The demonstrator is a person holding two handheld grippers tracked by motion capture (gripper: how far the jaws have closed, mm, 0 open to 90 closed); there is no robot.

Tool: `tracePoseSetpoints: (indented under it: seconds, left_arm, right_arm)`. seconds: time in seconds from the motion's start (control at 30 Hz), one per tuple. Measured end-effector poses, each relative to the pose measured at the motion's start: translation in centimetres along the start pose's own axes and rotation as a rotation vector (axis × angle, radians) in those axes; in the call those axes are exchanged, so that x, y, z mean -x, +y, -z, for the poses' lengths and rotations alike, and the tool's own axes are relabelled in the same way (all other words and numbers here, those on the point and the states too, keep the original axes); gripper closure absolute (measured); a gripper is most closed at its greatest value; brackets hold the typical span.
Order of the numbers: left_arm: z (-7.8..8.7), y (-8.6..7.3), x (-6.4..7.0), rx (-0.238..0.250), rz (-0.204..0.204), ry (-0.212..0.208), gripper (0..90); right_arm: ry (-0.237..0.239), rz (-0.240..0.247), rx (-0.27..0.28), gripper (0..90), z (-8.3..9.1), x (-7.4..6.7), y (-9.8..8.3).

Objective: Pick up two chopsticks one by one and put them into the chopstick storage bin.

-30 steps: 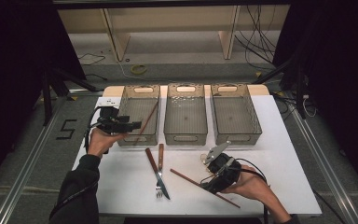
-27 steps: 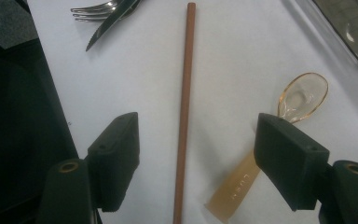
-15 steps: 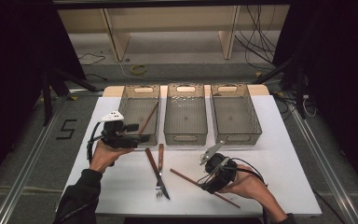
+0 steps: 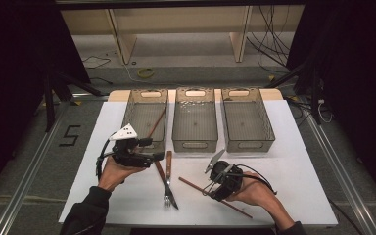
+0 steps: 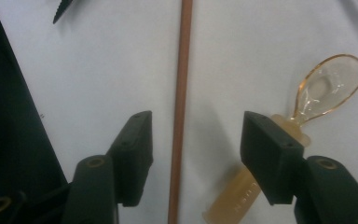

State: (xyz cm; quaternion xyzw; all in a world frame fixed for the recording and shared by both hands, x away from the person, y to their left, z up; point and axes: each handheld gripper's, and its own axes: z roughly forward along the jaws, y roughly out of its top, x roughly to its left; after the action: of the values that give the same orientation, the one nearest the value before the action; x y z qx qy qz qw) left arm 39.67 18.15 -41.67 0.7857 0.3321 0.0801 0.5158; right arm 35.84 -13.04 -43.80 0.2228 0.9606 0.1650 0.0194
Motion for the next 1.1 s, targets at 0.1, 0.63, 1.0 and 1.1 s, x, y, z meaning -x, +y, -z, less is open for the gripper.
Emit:
tracePoseSetpoints:
  seconds: [0.1,0.63,1.0,1.1]
  left_arm:
    - [0.1,-0.3,0.3,0.000,-0.001,-0.008,19.4]
    - [0.0,-1.9,1.5,-0.008,-0.029,-0.034,18.7]
    - [-0.1,-2.5,1.7,-0.021,-0.026,-0.039,18.8]
    - [-0.1,-2.5,1.7,-0.021,-0.027,-0.041,18.8]
  right_arm:
    - [0.008,-0.003,-0.024,50.1,-0.4,-0.2,0.3]
    - [-0.005,0.030,-0.127,68.9,-1.8,-0.8,0.5]
    - [-0.022,0.055,-0.167,77.3,-2.2,-1.2,0.5]
    - [-0.024,0.066,-0.173,79.7,-2.2,-1.1,0.6]
